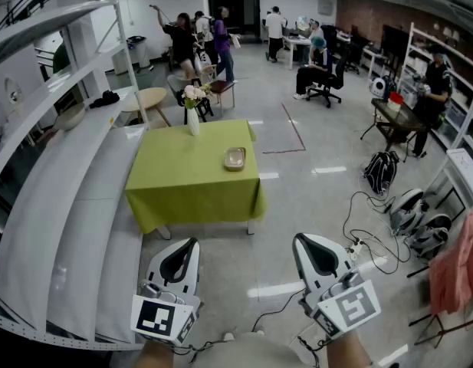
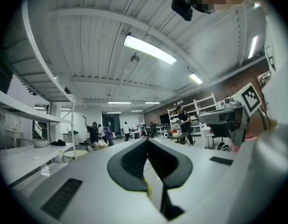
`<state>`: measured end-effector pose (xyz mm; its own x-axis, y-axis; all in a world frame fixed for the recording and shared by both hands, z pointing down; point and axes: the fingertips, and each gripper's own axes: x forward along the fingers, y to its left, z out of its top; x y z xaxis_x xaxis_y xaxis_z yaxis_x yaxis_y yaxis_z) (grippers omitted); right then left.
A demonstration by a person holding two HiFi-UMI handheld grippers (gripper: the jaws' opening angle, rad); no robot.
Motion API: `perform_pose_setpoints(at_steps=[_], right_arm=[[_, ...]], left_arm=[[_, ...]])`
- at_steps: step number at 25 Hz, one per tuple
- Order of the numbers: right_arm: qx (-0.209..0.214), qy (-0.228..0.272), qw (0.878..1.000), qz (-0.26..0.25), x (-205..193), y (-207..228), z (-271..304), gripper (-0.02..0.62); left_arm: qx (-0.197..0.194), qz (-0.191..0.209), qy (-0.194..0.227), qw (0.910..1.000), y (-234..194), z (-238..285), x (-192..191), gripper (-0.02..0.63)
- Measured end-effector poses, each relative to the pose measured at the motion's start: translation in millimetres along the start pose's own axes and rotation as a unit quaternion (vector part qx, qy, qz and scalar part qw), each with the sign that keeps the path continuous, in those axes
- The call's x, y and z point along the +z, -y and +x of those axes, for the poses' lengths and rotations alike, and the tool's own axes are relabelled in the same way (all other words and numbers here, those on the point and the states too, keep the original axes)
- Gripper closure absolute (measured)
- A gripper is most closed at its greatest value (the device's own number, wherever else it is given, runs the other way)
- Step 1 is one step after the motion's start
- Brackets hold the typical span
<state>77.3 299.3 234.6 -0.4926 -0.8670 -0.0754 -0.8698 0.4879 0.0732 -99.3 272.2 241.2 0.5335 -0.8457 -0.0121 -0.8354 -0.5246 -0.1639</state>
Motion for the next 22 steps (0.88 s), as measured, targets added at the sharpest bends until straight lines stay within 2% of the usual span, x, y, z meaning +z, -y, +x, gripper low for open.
perform_pose_setpoints(at_steps=[5,14,15,16,17,22], right_arm=[[-0.003,0.01,1.0,0.018,-0.8,5.1,-1.2,0.591],[-0.011,0.013,1.0,0.02,-4.2,14.9,-1.5,0.589],[-0.018,0.016,0.999,0.021,-4.1,17.8,-2.1,0.555],[-0.024,0.019,0.999,0.023,-4.3,20.8,-2.9,0.467],[-0.029,0.02,0.999,0.026,-4.6,23.8,-3.9,0.426],[-0.035,0.02,0.999,0.029,-6.5,33.2,-6.1,0.416]], left_arm=[[0.0,0.001,-0.001,1.0,1.9,2.0,-1.6,0.6],[-0.001,0.0,-0.006,1.0,7.7,7.9,-4.4,0.6],[-0.001,-0.001,-0.007,1.0,8.9,8.5,-5.1,0.6],[-0.002,-0.001,-0.008,1.0,10.2,9.0,-5.8,0.6],[-0.002,-0.002,-0.008,1.0,11.7,9.8,-6.2,0.601],[-0.002,-0.003,-0.013,0.9999,14.7,13.9,-8.0,0.6]])
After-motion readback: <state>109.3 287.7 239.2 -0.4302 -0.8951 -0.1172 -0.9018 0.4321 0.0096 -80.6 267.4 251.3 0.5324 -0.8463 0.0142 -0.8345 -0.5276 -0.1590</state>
